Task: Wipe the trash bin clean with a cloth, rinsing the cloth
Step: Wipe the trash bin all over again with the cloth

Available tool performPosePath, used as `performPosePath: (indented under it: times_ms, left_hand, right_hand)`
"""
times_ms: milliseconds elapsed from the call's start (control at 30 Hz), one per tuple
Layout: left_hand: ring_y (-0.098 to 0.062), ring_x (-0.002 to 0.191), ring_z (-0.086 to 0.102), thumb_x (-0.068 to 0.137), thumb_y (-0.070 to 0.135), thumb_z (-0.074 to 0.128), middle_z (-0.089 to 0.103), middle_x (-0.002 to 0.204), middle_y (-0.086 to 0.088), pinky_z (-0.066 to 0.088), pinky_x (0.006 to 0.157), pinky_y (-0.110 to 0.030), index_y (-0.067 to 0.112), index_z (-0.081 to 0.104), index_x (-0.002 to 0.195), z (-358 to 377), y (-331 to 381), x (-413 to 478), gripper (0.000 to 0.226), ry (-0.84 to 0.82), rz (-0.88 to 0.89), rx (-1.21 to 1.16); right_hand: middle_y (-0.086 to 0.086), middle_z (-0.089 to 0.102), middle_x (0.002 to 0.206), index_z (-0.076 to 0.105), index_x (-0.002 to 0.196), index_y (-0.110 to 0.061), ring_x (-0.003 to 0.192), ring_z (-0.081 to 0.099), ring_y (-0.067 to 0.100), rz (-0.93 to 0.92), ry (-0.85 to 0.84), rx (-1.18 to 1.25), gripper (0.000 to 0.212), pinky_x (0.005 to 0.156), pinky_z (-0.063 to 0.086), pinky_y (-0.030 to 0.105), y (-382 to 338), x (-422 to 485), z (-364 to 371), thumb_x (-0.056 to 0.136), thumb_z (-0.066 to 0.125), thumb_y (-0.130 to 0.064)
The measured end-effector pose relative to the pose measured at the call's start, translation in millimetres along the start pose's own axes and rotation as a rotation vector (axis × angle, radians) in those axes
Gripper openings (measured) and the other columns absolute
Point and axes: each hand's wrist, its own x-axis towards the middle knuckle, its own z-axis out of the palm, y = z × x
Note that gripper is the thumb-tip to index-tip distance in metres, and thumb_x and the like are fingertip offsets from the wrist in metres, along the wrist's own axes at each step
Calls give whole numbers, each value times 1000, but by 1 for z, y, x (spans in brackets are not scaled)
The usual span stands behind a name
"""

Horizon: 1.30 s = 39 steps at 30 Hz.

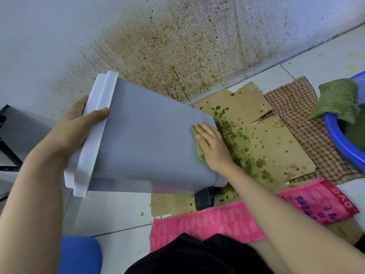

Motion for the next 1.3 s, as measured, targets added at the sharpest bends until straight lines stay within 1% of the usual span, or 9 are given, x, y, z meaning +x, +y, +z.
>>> performPosePath:
  times_ms: [100, 300, 467, 633, 833, 933, 1133, 1200, 1300]
  left_hand:
    - [-14, 96, 67, 93, 41, 62, 67, 111, 16, 51, 77, -33, 42, 55, 129, 6, 11, -4, 37, 12, 8, 1]
    - [-20, 102, 65, 89, 45, 63, 65, 122, 6, 51, 86, -38, 40, 52, 135, 10, 22, -9, 48, 16, 3, 21]
    - [-26, 104, 64, 94, 40, 60, 63, 123, 1, 49, 89, -41, 34, 50, 138, 14, 29, -8, 46, 21, 8, 44]
    - [-29, 107, 64, 90, 42, 63, 64, 124, 0, 49, 98, -49, 37, 52, 134, 11, 27, -8, 46, 10, 19, 63]
    - [-22, 101, 66, 92, 43, 61, 65, 121, 5, 51, 90, -44, 41, 52, 135, 10, 22, -6, 44, 1, 16, 51]
    - [-26, 102, 67, 84, 48, 64, 67, 120, 3, 52, 93, -49, 41, 55, 131, 9, 23, -8, 48, 0, 21, 49]
    - [-26, 98, 68, 88, 46, 63, 70, 112, 5, 53, 91, -49, 43, 58, 125, 9, 22, -6, 37, -11, 35, 47]
    - [-24, 98, 68, 92, 44, 61, 69, 112, 6, 54, 88, -46, 43, 57, 125, 12, 25, -5, 34, -9, 41, 49]
    - [-19, 98, 67, 96, 41, 58, 68, 112, 8, 52, 83, -39, 41, 55, 128, 12, 26, -7, 32, 0, 39, 43]
  right_hand:
    - [-11, 29, 157, 40, 148, -21, 147, 14, 7, 44, 93, 62, 43, 123, 9, 31, 9, -18, 2, 106, 34, -31]
    - [-10, 41, 151, 49, 143, -18, 147, 24, 12, 54, 397, 11, 49, 120, 22, 44, 1, -82, 39, 103, 27, -38]
    - [-3, 63, 131, 66, 125, -15, 133, 48, 20, -38, 651, -112, 44, 108, 36, 49, -53, -70, 61, 102, 31, -29]
    - [-8, 64, 130, 67, 124, -20, 133, 47, 19, -182, 644, -107, 51, 116, 26, 43, -99, -68, 74, 105, 22, -34]
    - [4, 60, 136, 63, 129, -9, 135, 47, 25, -343, 563, -47, 49, 113, 34, 49, -50, -67, 62, 105, 27, -32]
    - [6, 59, 137, 62, 129, -6, 134, 47, 23, -296, 531, -18, 46, 113, 34, 46, -24, -68, 50, 104, 29, -27]
    - [-4, 52, 140, 57, 134, -7, 139, 35, 15, 110, 508, 56, 57, 114, 32, 48, 20, -75, 29, 102, 24, -40]
    - [2, 57, 138, 60, 131, -5, 137, 40, 18, 84, 513, 39, 54, 113, 34, 49, 3, -74, 31, 102, 28, -37]
    - [5, 61, 135, 63, 127, -5, 136, 44, 22, -122, 486, 1, 42, 113, 35, 46, -52, -73, 44, 101, 38, -27]
